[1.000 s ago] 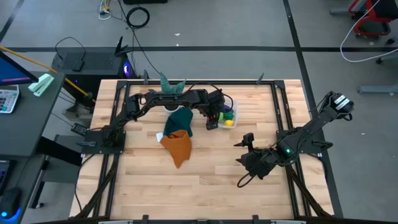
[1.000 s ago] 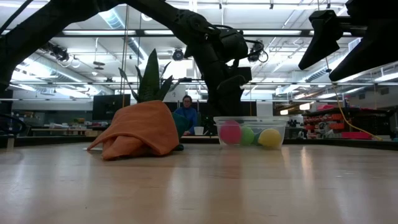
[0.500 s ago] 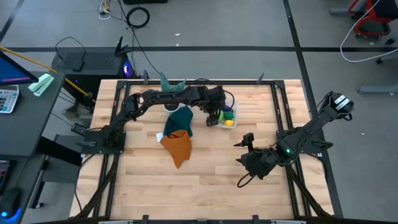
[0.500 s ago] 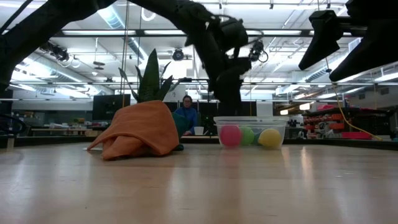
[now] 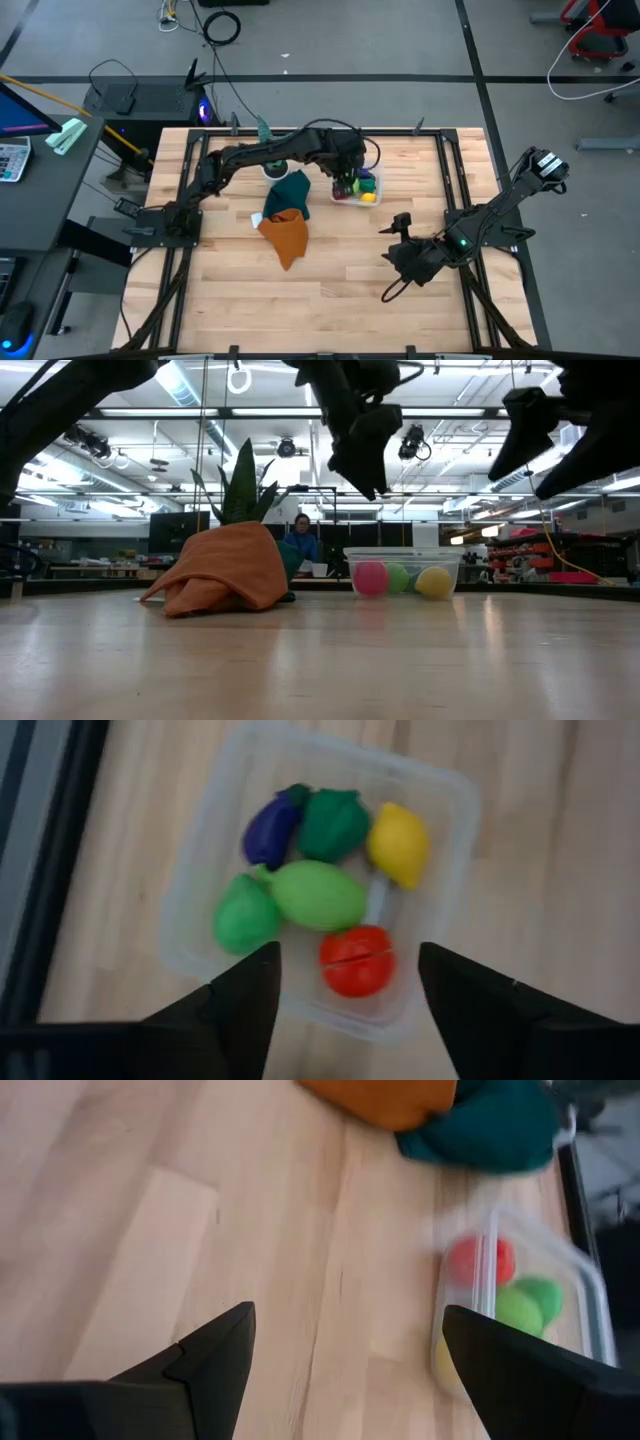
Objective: Pick and placing Produce into tupperware
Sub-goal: Return to Home Position
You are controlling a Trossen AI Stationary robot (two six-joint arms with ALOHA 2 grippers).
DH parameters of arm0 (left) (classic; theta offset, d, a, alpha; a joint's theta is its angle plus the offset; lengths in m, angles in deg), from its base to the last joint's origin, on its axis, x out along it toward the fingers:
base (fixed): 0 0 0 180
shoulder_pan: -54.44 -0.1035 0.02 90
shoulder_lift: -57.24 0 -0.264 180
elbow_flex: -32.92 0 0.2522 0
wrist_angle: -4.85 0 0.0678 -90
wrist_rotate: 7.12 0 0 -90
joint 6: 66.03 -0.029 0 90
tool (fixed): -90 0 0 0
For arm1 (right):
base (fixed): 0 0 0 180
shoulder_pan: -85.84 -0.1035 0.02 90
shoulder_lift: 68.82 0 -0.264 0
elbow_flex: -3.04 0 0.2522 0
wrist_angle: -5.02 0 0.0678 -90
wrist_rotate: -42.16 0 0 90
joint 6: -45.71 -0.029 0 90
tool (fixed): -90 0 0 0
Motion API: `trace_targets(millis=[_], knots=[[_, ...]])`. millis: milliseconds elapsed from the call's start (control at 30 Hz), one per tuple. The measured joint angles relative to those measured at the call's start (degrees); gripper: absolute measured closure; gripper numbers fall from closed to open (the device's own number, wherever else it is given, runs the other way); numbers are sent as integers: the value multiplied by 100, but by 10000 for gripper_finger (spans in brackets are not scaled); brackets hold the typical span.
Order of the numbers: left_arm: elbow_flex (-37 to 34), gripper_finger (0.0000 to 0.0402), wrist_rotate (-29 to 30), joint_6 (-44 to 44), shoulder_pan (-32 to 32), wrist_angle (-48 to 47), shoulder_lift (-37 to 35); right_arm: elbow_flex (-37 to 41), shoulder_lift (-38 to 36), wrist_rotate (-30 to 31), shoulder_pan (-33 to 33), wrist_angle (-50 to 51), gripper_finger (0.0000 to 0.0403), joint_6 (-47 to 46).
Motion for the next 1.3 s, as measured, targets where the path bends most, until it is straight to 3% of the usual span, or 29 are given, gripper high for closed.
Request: trace_targets(millis=[267,500,800,1000,1100,1300], knots=[[-44,260,-63,245,583,185,1,0,-78,-3,-38,1040,127,-1241],[-42,387,64,538,918,187,-145,-2,-822,283,-427,1829,204,-2380],[-42,395,358,735,980,840,-878,-2,-2272,322,-755,2949,386,-3586],[-48,397,381,709,690,1175,-1329,-9,-3180,406,-606,2521,400,-3425],[-52,398,275,710,553,1380,-1397,-9,-3561,146,-411,2059,401,-3127],[-57,399,-343,843,544,2884,-1393,-11,-4082,-62,-7,1763,403,-2794]])
